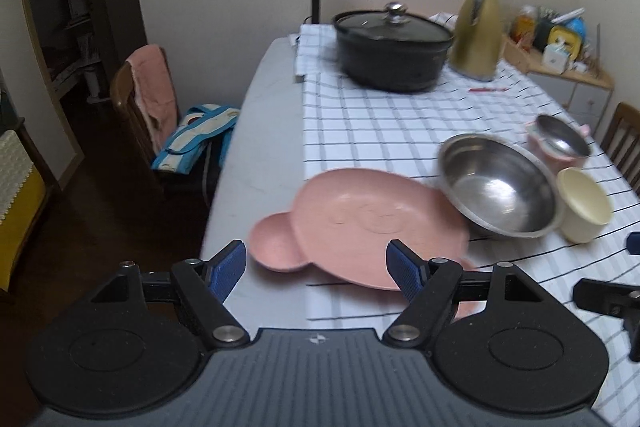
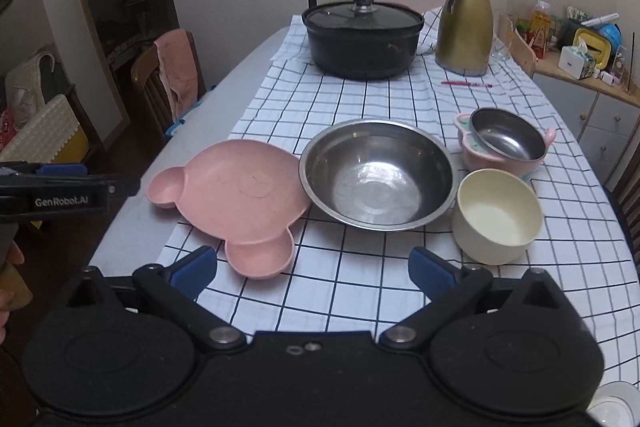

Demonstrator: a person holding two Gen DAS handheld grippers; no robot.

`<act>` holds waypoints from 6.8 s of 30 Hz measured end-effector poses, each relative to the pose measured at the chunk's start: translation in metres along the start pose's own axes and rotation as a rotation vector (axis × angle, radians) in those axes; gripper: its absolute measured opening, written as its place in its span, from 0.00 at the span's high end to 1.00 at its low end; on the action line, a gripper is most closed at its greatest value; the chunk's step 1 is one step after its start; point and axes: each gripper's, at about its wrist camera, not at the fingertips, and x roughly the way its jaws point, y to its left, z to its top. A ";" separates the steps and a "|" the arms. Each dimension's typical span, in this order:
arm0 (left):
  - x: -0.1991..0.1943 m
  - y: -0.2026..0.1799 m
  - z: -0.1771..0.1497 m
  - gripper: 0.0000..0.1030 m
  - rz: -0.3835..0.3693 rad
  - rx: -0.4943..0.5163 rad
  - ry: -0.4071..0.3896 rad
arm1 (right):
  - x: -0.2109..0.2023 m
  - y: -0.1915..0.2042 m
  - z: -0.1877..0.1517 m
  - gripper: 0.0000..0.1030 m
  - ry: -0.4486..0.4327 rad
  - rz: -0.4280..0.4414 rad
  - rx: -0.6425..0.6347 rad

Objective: Organize plates and bowls

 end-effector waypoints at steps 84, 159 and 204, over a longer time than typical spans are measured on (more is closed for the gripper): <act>-0.033 -0.027 -0.005 0.88 -0.051 -0.104 0.162 | -0.026 -0.030 -0.023 0.91 0.138 0.097 -0.105; -0.106 -0.364 -0.162 0.86 -0.259 0.136 0.407 | -0.164 -0.337 -0.240 0.92 0.242 0.051 0.018; -0.175 -0.343 -0.101 0.48 -0.285 0.109 0.087 | -0.209 -0.279 -0.147 0.11 -0.036 0.063 0.035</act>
